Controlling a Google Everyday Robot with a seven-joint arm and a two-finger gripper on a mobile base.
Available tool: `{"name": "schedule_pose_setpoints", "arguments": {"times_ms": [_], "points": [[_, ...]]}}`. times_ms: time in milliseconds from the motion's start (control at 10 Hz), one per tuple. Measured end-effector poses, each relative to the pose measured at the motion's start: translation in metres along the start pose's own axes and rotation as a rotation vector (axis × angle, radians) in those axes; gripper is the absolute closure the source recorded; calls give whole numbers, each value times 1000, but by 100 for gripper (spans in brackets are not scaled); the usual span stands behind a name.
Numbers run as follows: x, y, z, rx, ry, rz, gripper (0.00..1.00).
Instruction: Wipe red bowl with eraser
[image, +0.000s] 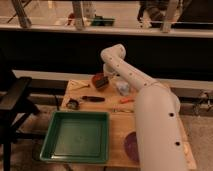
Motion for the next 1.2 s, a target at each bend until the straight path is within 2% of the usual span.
{"name": "schedule_pose_setpoints", "arguments": {"times_ms": [100,200,500,700,900,1200], "points": [[3,-2,1,10,5,6,97],[8,-5,1,21,9,16,98],[32,-12,8,55,6,50,98],[44,-16,20,74,-15,75,98],[51,-19,28,83,-26,87,98],[54,-36,39,110,-42,86,98]]}}
